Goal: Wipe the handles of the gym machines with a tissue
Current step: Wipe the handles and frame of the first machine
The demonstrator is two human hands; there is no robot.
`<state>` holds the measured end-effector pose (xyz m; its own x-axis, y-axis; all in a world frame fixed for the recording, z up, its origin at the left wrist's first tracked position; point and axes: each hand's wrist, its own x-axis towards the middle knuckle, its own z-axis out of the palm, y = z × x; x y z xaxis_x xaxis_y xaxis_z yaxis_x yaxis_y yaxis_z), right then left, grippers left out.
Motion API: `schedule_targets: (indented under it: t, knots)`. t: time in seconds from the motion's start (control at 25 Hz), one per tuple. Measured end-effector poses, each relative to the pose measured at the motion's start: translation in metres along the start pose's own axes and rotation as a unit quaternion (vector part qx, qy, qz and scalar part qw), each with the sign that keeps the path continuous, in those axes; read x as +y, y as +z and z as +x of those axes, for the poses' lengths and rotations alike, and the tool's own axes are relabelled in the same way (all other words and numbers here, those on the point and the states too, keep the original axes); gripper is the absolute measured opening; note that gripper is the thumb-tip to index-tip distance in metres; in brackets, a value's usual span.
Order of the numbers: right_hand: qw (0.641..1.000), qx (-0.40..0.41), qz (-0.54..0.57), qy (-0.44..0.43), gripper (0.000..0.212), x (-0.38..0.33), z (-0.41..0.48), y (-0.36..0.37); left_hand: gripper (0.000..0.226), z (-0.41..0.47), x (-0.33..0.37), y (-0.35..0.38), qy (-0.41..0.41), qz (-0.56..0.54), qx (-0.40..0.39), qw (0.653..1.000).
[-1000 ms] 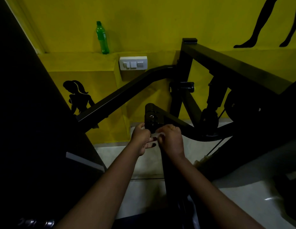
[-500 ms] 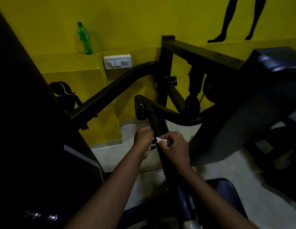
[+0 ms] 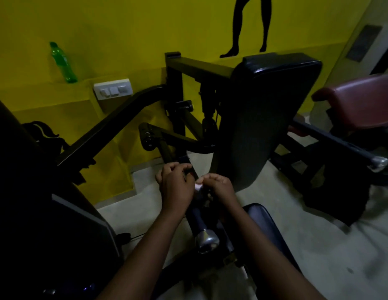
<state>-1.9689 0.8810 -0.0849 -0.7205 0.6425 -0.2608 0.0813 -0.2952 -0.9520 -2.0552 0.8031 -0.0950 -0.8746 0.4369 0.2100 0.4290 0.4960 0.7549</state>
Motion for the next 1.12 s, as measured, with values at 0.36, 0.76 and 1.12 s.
schedule_targets:
  t: [0.36, 0.76, 1.12]
  knots:
    - [0.978, 0.033, 0.202, -0.040, 0.020, -0.023, -0.074, -0.101, 0.019, -0.072, 0.099, 0.016, -0.085, -0.294, -0.173, 0.936]
    - [0.988, 0.016, 0.023, -0.155, 0.033, -0.035, -0.178, -0.269, 0.022, -0.195, 0.210, 0.107, -0.163, -0.446, -0.143, 0.868]
    - [0.978, 0.113, -0.032, -0.174, 0.009, -0.062, -0.168, -0.374, 0.012, -0.212, 0.277, 0.178, -0.088, -0.411, -0.229, 0.878]
